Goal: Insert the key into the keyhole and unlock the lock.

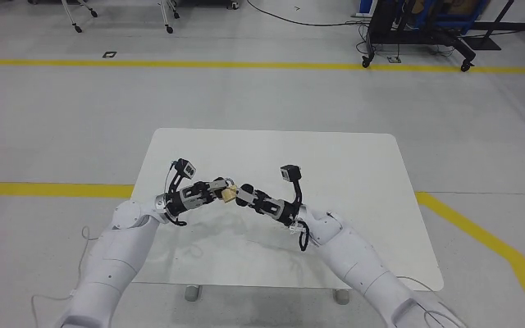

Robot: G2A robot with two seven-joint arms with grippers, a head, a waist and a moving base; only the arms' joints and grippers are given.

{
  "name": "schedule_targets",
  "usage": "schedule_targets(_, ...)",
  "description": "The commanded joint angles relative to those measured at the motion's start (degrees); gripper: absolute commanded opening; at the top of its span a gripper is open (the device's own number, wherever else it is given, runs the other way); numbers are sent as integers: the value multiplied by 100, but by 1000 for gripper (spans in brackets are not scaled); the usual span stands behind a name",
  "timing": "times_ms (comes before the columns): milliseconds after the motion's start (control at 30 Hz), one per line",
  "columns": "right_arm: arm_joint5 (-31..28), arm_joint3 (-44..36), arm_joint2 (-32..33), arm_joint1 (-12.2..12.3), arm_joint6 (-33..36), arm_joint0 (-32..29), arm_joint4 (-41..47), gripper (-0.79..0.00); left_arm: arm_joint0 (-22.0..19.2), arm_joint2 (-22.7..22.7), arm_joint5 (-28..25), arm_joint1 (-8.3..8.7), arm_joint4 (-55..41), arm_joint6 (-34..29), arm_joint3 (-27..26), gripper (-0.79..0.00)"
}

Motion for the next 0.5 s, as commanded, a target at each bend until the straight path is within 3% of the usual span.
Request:
schedule_targets(0, 0, 95, 7, -21, -91, 40, 11, -785, 3, 3, -5, -2, 22, -17, -14, -785)
schedule_targets(467, 0, 107, 184, -36, -158, 32, 60, -785, 16, -42, -76, 2, 134, -25, -56, -785)
